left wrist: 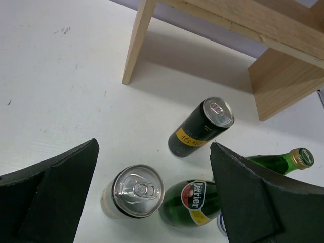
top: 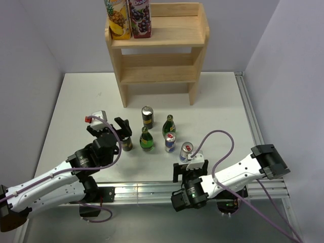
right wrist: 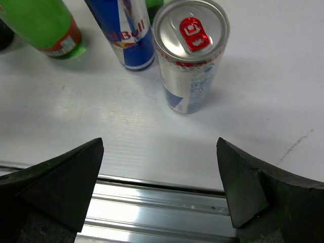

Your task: Place and organize the beverage onto the shelf

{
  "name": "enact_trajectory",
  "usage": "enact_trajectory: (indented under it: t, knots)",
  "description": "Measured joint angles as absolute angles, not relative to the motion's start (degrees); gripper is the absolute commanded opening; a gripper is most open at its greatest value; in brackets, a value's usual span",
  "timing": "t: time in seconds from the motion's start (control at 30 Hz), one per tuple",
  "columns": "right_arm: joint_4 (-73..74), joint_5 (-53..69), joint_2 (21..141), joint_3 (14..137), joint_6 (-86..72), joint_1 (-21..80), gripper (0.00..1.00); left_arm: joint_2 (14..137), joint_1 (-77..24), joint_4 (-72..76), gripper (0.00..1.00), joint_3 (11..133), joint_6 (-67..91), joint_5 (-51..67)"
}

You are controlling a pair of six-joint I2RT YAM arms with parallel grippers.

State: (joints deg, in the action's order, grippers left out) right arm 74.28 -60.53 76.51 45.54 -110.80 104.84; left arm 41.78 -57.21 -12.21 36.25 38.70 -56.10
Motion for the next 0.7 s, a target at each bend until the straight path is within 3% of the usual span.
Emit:
enact_trajectory:
  t: [0.27,0.47,0.7]
  knots:
    - [71.88,-60.69,78.02,36.80,-111.59,106.63,1.00,40.60,-57.25,-11.99,0.99,33.98,38.61,-56.90]
    - [62.76,-61.36,67.81,24.40,-111.74,105.58,0.99,40.27,-57.45,-9.63,0.99,30.85,37.76,-56.88]
    - [56.16,-65.58,67.79,26.20,-111.85,99.20,1.00,40.53,-57.67,-5.39,0.99,28.99,36.40,-56.86]
